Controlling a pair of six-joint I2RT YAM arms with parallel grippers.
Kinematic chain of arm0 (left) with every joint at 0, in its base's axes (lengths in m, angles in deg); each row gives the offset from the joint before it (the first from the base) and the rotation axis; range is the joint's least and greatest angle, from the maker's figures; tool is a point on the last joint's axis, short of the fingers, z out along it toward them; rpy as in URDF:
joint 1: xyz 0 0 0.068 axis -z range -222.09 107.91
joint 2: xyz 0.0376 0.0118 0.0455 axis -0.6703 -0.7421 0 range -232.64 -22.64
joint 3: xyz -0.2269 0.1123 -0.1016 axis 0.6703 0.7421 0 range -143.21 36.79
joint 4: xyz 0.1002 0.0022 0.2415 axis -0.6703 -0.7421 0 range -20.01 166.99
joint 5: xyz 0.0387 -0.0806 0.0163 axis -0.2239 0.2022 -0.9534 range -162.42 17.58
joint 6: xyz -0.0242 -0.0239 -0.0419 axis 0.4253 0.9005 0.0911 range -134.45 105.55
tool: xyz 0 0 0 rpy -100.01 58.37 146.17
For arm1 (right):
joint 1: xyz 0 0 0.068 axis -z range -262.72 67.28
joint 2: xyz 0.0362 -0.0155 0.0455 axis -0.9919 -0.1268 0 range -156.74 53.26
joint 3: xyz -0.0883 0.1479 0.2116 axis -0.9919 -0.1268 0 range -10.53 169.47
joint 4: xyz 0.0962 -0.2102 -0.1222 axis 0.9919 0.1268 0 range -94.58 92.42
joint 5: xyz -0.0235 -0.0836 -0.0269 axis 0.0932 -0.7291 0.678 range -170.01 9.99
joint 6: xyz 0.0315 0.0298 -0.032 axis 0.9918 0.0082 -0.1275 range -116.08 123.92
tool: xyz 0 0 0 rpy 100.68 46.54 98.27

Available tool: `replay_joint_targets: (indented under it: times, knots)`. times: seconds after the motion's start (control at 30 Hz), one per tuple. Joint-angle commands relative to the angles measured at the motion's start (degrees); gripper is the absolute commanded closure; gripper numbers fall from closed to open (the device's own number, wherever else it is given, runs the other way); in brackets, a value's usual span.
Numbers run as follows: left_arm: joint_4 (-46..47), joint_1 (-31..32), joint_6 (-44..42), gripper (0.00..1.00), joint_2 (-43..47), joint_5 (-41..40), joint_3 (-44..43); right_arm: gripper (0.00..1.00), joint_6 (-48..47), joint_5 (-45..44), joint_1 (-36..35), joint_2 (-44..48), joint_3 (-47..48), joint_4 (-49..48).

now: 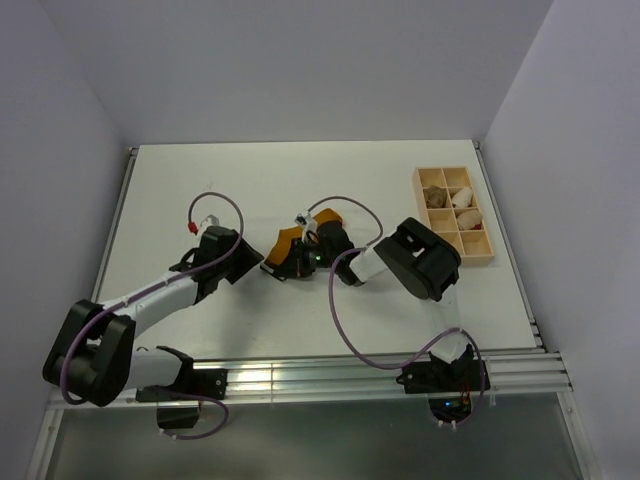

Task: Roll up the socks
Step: Roll the sock at the center of the board.

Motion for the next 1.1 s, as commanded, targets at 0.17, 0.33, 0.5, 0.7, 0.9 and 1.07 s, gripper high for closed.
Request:
replay_joint_targets:
  times: [0.17,0.33,0.5,0.7,0.9,1.07]
  knots:
    - [6.6,2.2,1.4,0.42,-5.1,2.6,-0.6,1.0,19.9,6.2,1.6,-7.1,-5.0,-14.2]
    - [7.1,2.4,2.6,0.43,-6.7,3.1,-0.2,1.0,25.0,6.5,2.3,-9.1,-5.1,-17.4]
    - [6.8,2.5,3.2,0.45,-7.9,1.6,0.0,1.0,26.2,6.7,2.5,-9.8,-4.9,-16.9]
    - [6.6,2.5,3.9,0.47,-10.8,0.6,-1.2,1.0,22.4,6.0,2.5,-8.2,-3.7,-10.0]
    - [7.1,2.5,4.9,0.47,-11.8,0.9,-2.0,1.0,19.6,5.5,2.5,-7.5,-2.5,-2.6]
    - [6.4,2.6,5.1,0.5,-12.6,1.2,-2.4,1.0,18.6,4.8,2.3,-6.9,-1.9,0.3]
